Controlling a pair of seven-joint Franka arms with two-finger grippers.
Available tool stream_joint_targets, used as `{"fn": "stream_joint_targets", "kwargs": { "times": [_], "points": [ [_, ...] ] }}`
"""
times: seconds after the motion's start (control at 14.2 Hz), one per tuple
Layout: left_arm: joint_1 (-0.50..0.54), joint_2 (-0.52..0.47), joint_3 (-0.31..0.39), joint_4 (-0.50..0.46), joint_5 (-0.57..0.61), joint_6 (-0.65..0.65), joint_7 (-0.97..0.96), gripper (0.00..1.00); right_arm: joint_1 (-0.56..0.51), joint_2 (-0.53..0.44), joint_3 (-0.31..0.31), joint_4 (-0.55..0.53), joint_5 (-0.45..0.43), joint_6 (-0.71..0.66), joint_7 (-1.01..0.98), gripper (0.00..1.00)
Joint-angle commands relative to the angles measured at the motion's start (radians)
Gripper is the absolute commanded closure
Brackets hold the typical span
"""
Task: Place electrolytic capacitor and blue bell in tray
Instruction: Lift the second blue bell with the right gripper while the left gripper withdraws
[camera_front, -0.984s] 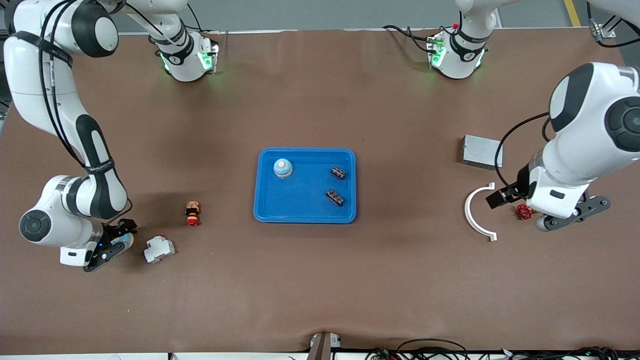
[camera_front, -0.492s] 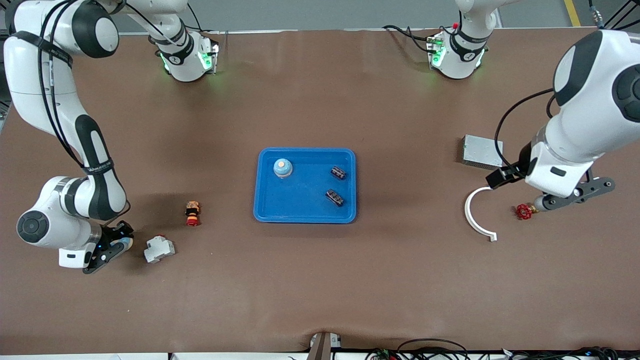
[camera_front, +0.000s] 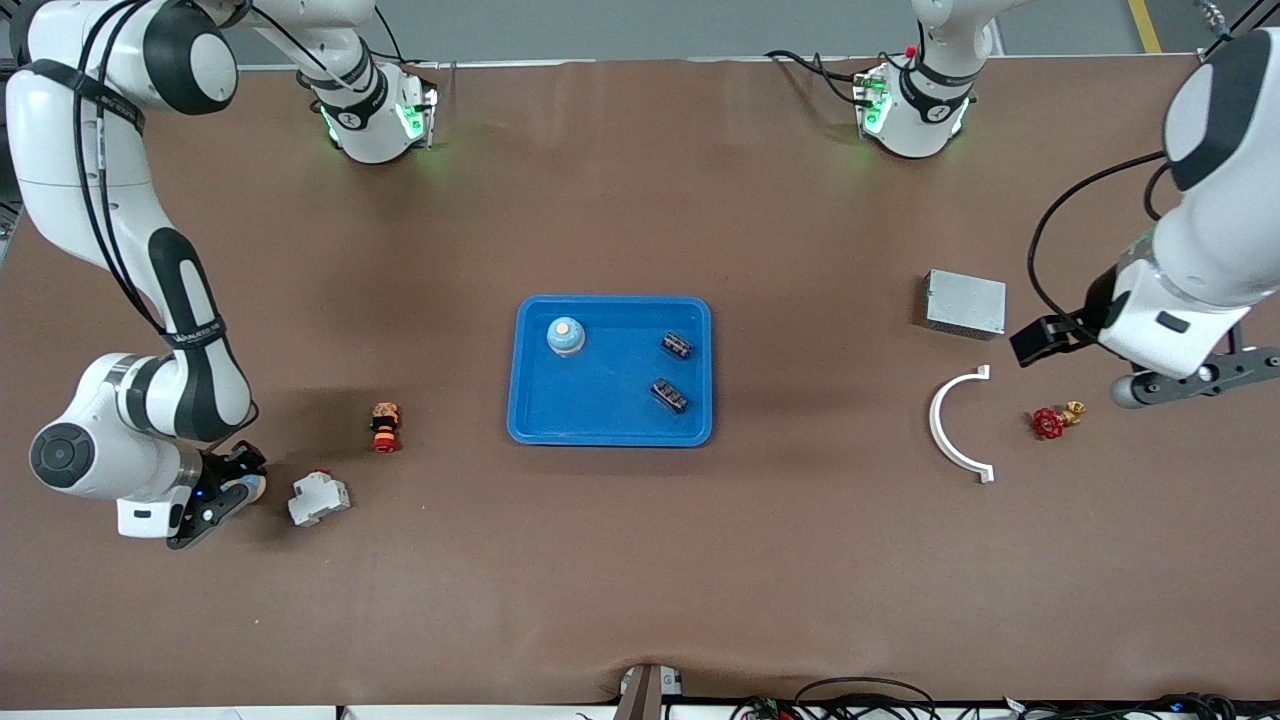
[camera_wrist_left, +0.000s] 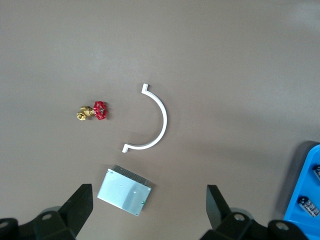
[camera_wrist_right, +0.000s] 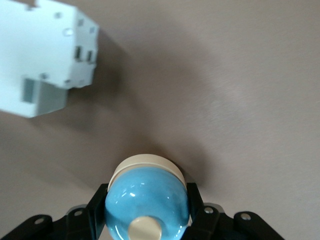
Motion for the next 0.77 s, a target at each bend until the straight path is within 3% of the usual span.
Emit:
{"fn": "stream_joint_targets", "kwargs": {
  "times": [0.0, 0.14, 0.35, 0.42, 0.63, 0.7],
  "points": [
    [0.042, -0.057, -0.005, -0.018, -0.036, 0.007, 0.104, 0.0, -0.005, -0.07, 0.034, -0.006, 0.019, -0.122, -0.001, 0.87],
    [0.045, -0.071, 0.004, -0.018, -0.061, 0.013, 0.155, 0.0, 0.01, -0.112, 0.044, -0.006, 0.017, -0.211, 0.11, 0.87],
    [-0.023, -0.152, 0.151, -0.049, -0.158, 0.006, 0.255, 0.0, 0.067, -0.189, 0.047, -0.012, 0.017, -0.334, 0.252, 0.87],
    [-0.053, -0.18, 0.204, -0.07, -0.185, 0.005, 0.262, 0.0, 0.096, -0.22, 0.047, -0.015, 0.017, -0.372, 0.317, 0.87],
    [-0.309, -0.258, 0.46, -0.133, -0.188, -0.014, 0.264, 0.0, 0.195, -0.28, 0.047, -0.017, 0.017, -0.463, 0.524, 0.87],
    [-0.344, -0.282, 0.502, -0.152, -0.188, -0.027, 0.267, 0.0, 0.231, -0.294, 0.047, -0.017, 0.017, -0.483, 0.601, 0.87]
  ]
}}
